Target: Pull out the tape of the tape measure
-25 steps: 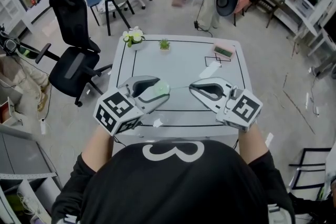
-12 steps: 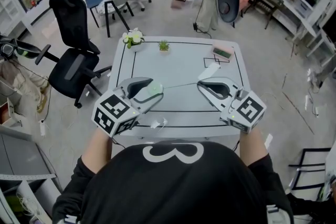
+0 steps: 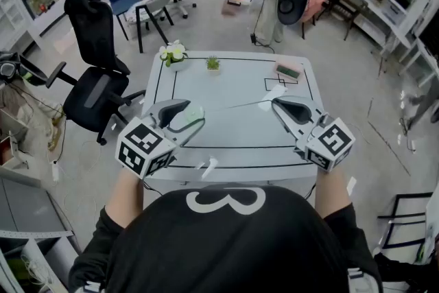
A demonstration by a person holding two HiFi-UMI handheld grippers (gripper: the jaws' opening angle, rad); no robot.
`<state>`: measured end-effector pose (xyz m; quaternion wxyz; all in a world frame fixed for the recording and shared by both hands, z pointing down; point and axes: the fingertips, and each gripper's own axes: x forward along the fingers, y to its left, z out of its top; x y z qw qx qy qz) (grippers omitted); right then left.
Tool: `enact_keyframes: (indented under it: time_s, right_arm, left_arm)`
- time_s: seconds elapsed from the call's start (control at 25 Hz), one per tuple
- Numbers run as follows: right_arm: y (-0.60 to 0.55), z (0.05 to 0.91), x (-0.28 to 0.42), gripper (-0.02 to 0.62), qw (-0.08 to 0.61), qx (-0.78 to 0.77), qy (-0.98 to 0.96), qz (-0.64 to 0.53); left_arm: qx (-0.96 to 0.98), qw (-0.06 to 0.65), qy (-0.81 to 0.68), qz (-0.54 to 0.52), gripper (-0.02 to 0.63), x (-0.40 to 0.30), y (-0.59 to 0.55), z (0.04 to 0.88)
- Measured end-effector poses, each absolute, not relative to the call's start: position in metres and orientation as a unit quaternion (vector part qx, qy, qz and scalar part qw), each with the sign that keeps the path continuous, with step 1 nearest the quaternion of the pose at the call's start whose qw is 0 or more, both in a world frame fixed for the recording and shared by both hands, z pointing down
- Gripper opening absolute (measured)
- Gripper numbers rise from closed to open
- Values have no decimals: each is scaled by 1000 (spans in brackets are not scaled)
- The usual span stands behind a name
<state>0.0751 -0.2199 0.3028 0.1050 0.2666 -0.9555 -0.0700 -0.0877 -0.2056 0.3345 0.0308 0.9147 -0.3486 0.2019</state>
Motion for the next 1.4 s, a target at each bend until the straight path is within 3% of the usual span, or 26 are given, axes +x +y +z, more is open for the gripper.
enact_keyframes:
  time_s: [0.84,1.4]
  right_arm:
    - [-244,321,125,17,106,354,-929,-40]
    - [-252,332,125,17,101,357,-929,-14]
  left_arm:
    - [881,32,-410,233,218,-133,-222,359]
    - [888,39,-392,239,218,-120,-226,367]
